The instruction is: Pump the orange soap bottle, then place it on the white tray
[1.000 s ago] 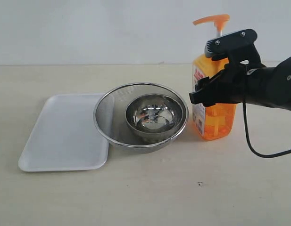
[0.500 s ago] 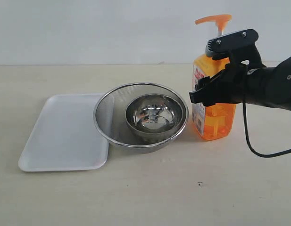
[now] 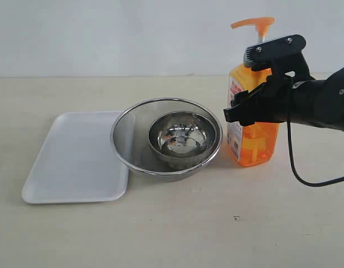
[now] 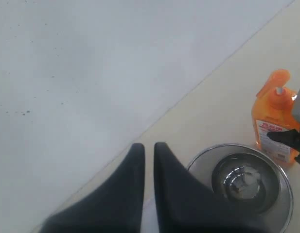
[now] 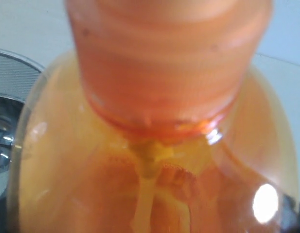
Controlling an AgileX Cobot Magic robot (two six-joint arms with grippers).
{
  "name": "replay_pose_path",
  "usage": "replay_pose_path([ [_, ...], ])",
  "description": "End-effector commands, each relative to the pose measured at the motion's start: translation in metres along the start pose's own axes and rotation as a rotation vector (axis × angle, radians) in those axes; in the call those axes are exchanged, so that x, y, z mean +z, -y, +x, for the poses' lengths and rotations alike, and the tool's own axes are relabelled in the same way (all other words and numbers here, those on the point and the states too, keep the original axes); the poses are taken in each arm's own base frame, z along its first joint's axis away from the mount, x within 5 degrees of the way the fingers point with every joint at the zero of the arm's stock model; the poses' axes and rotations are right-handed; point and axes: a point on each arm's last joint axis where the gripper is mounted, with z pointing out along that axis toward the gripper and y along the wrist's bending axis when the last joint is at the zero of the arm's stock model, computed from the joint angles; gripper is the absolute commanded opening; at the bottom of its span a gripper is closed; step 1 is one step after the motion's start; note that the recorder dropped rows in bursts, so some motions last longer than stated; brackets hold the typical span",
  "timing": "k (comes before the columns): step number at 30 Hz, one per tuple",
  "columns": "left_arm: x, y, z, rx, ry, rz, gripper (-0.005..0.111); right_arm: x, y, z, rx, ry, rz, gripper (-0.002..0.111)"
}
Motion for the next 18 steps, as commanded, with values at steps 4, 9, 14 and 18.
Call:
replay_pose_path([
  [4, -0.028, -0.008, 0.002, -0.042, 0.052, -0.026, 0.005, -0.002, -0.001, 0.002, 0.005, -0.012, -0.009, 0.0],
  [9, -0.045, -0.013, 0.007, -0.065, 0.075, -0.035, 0.005, -0.002, -0.001, 0.002, 0.005, -0.013, -0.011, 0.0],
  [14, -0.053, -0.014, 0.024, -0.09, 0.044, -0.064, 0.005, -0.002, -0.001, 0.002, 0.005, -0.013, -0.011, 0.0],
  [18, -0.058, -0.013, 0.041, -0.116, 0.012, -0.081, 0.005, -0.002, -0.001, 0.002, 0.0, -0.018, -0.015, 0.0],
])
